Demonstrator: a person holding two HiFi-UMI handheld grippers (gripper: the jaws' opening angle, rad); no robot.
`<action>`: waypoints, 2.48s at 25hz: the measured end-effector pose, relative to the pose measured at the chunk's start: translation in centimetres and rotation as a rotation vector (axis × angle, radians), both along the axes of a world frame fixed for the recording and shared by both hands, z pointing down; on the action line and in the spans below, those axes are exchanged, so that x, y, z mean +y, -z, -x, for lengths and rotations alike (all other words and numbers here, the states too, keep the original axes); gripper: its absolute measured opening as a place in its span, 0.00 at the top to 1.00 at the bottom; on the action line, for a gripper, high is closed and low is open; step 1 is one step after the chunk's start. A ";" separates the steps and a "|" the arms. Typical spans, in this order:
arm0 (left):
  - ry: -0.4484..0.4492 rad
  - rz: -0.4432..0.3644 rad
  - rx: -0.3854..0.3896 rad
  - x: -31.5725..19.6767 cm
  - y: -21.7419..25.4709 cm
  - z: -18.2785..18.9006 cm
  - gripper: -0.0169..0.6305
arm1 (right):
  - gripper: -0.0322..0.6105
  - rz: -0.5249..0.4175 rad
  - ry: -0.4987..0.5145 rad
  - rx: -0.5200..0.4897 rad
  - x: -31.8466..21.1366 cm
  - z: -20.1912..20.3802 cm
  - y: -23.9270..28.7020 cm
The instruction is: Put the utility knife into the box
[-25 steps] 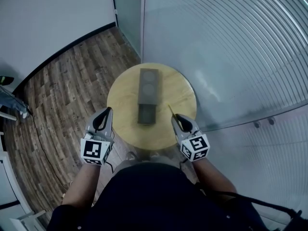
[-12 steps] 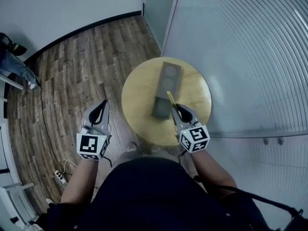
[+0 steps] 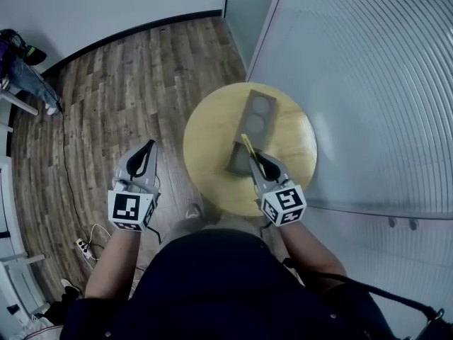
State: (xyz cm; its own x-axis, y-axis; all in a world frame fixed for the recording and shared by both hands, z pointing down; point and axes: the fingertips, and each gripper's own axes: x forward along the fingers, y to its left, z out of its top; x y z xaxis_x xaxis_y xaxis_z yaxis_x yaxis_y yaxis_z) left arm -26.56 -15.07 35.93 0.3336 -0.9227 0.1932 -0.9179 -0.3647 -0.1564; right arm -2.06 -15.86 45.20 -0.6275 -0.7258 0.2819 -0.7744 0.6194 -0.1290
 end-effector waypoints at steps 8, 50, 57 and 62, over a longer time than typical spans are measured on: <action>-0.046 0.028 -0.007 -1.5 -1.0 -2.3 0.97 | 0.85 0.038 0.006 -0.005 0.0 -0.2 -1.3; -0.169 0.330 -0.021 -6.7 -15.8 -5.8 0.97 | 0.85 0.322 -0.057 0.026 -2.2 -1.6 -17.8; -0.169 0.348 -0.001 -6.9 -16.6 -5.5 0.97 | 0.85 0.341 -0.066 0.049 -2.2 -1.2 -19.3; -0.169 0.356 -0.009 -6.4 -17.3 -5.4 0.96 | 0.85 0.347 -0.087 0.045 -2.1 -1.5 -20.2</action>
